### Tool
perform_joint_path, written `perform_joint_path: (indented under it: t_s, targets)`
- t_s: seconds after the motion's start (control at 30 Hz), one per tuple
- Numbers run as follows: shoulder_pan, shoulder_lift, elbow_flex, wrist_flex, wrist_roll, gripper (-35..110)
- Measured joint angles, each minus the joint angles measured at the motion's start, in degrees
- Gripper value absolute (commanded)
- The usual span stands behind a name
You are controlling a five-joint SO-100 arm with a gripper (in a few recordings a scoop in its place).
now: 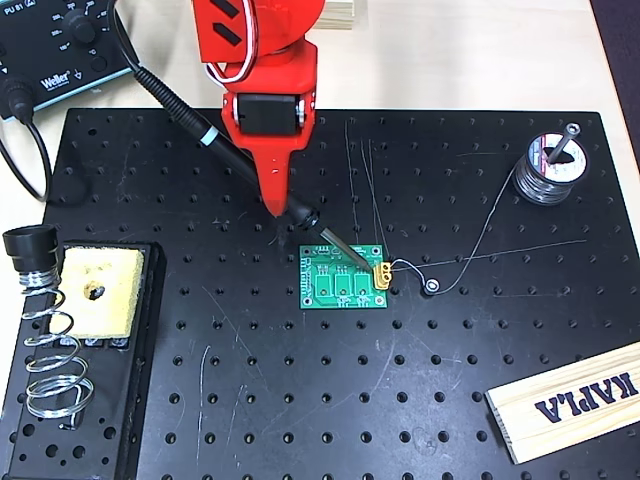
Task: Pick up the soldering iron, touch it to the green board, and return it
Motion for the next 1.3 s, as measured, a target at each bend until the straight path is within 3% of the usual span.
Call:
perform_joint_path:
  t_s: [0.9,1.3]
  targets:
    - [0.6,0.4,0.5,0.0,0.0,0]
    - [12.0,21.4,6.9,10.9,-1.9,0]
